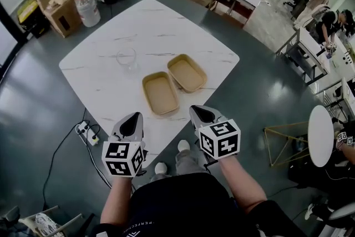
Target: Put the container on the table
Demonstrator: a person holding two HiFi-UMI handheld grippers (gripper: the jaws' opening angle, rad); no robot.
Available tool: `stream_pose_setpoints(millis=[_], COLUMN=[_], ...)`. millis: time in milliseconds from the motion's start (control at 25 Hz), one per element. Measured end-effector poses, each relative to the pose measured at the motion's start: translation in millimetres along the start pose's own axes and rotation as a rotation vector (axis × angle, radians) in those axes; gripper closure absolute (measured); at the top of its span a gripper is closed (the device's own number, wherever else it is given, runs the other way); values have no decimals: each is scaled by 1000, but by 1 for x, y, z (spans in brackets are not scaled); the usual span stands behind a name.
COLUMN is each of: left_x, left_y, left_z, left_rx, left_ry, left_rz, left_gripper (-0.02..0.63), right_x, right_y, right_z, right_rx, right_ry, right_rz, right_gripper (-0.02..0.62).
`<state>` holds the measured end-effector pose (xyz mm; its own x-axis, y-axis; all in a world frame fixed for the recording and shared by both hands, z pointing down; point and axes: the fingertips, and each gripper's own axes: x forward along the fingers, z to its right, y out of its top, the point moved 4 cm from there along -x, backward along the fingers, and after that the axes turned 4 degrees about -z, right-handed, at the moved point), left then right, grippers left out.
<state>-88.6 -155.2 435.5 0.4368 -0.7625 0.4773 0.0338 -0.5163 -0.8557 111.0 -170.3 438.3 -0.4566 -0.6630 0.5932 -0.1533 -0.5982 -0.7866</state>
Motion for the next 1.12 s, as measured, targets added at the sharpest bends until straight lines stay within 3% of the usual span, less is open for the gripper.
stream_pose_setpoints(millis=[680, 1120], left_x=[-2, -6], left_y=[-26, -26], left_z=[10, -2], left_rx=[14, 2], left_ry=[-53, -25], left_rz=[-77, -74], left_gripper=[612, 612], right_x=[6, 8], right_y=[-26, -27], right_z=[-27, -29], right_rx=[12, 5], right_ry=[48, 57], right_rz=[-68, -72], right_gripper=[595, 595])
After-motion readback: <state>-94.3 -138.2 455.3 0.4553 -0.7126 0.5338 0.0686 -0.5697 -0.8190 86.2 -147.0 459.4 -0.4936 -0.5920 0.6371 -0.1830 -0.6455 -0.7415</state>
